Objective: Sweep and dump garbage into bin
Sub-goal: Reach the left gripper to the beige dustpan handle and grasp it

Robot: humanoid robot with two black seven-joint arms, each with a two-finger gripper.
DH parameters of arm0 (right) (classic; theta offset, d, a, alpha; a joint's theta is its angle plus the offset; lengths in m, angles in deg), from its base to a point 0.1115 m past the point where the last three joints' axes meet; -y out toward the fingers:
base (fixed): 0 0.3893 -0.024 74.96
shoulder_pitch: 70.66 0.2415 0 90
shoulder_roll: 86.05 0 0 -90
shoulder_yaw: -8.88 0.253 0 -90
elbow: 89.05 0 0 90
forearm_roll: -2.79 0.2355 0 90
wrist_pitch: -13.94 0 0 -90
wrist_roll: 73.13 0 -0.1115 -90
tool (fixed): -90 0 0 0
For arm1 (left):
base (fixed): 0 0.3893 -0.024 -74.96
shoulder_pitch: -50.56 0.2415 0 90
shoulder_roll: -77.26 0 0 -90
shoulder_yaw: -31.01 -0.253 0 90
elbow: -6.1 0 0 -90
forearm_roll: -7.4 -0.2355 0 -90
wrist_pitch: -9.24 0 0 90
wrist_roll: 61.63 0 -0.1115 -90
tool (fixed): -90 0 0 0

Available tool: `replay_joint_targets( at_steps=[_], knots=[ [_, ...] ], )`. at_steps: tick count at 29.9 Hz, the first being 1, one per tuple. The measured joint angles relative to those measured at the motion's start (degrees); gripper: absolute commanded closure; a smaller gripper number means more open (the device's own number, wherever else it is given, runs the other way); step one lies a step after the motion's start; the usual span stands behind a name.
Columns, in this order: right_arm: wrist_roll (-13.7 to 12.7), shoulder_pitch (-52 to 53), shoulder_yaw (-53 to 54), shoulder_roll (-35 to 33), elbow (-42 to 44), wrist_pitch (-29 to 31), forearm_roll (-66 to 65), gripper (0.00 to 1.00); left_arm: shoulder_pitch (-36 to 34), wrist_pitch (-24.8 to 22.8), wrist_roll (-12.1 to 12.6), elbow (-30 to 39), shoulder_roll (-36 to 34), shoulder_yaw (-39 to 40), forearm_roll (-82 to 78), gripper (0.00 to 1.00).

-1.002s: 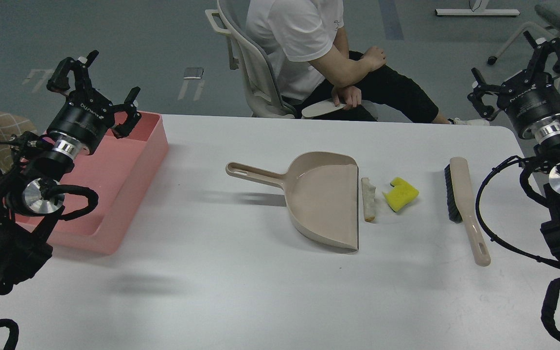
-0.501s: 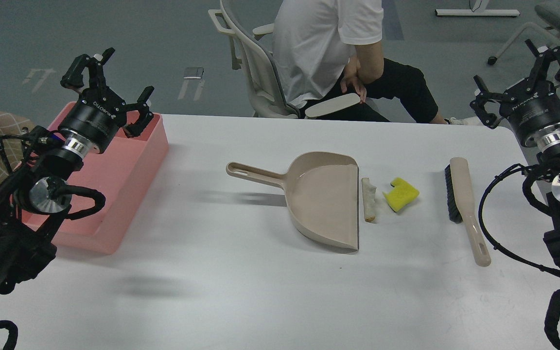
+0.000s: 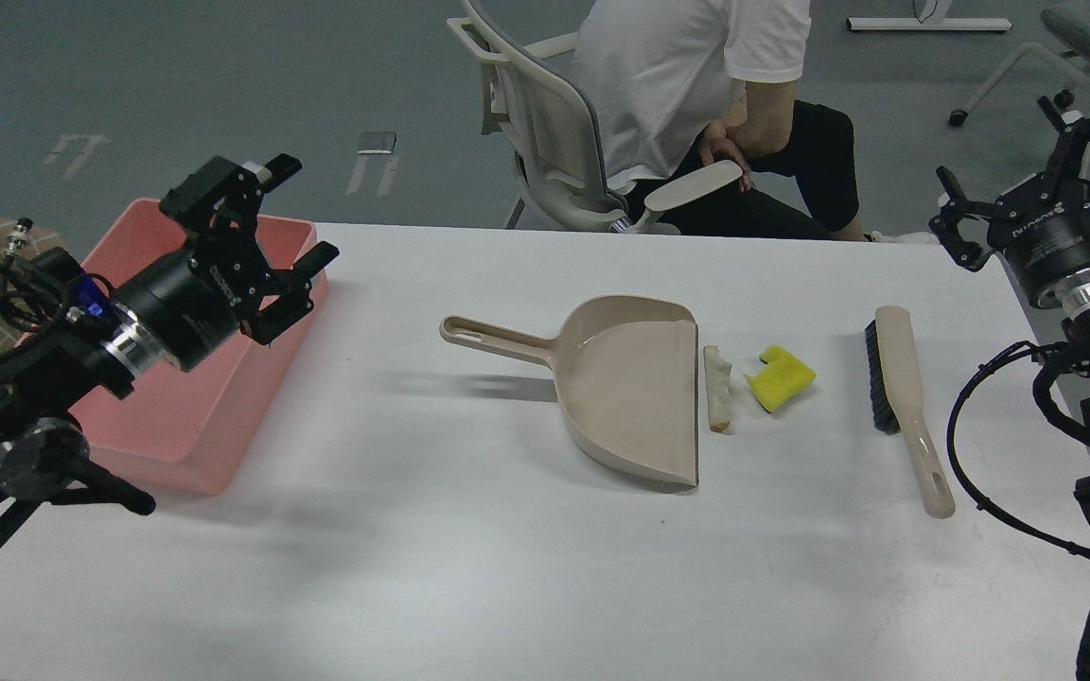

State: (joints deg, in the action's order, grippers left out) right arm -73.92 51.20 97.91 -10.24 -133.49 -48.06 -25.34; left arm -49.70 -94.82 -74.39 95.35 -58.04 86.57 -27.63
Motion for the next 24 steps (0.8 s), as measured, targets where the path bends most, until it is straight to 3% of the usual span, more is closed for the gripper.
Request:
replay_joint_targets(
  at_steps=[5, 9, 14, 19, 22, 24],
  knots=[
    [0.0, -1.0, 0.1, -0.2, -0.1, 0.0, 0.0, 0.00, 4.2, 4.9, 0.7, 2.0, 3.5, -1.1, -8.5, 0.06],
    [0.0, -1.2, 0.5, -0.3, -0.2, 0.0, 0.1, 0.00, 2.3, 8.8, 0.9, -2.3, 5.9, -5.8, -9.5, 0.08],
    [0.0, -1.2, 1.0, -0.3, -0.2, 0.0, 0.1, 0.00, -4.3, 9.7, 0.7, -8.6, 10.6, -12.7, -9.6, 0.11],
    [0.0, -1.2, 1.1, -0.3, -0.1, 0.0, 0.1, 0.00, -6.9, 9.7, 0.8, -12.0, 14.2, -14.5, -9.6, 0.10],
    [0.0, -1.2, 1.1, -0.3, -0.1, 0.0, 0.1, 0.00, -9.5, 9.7, 0.9, -17.5, 16.8, -16.8, -9.6, 0.11],
    [0.0, -1.3, 1.2, -0.6, -0.1, 0.0, 0.1, 0.00, -11.0, 9.7, 0.6, -20.6, 18.4, -18.2, -9.6, 0.16]
  ],
)
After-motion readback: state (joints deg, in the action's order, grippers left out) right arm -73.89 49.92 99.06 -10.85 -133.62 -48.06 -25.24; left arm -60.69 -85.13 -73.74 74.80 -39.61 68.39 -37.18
